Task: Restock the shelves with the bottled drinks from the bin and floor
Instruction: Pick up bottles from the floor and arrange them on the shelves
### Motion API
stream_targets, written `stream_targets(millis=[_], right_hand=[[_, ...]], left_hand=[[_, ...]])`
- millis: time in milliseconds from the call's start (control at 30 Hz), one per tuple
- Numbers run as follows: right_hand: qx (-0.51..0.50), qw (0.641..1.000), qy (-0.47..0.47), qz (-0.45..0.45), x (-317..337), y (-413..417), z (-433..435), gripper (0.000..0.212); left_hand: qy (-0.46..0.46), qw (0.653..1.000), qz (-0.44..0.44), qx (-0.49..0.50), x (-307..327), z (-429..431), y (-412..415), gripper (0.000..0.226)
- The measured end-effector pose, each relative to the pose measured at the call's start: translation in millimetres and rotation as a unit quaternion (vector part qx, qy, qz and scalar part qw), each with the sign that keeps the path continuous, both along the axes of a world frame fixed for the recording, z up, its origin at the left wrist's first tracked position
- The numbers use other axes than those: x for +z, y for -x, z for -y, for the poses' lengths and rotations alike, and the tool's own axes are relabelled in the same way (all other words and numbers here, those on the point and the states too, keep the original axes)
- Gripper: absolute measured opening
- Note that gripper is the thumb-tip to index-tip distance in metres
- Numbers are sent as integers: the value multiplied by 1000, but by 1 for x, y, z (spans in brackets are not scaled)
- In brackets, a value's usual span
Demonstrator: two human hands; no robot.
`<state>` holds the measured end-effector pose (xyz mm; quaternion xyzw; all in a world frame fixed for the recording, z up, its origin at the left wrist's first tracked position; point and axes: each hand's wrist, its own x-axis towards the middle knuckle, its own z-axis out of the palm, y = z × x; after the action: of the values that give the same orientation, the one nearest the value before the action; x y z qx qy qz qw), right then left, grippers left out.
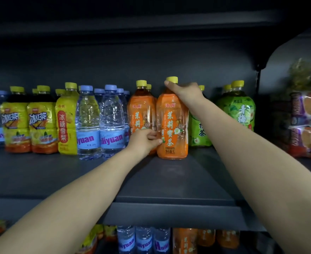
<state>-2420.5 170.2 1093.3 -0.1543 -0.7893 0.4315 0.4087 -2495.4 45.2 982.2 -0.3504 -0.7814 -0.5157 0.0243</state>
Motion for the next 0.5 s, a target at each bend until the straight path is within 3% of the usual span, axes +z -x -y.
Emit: stream_targets(millis=[333,500], right_hand=[[42,997,-22,56,-34,-31,-8,73],[42,995,-29,81,-51,-39,-9,72]], left_hand=[[0,1000,1,14,3,3,-7,41],[20,1000,16,15,9,7,-4,43]])
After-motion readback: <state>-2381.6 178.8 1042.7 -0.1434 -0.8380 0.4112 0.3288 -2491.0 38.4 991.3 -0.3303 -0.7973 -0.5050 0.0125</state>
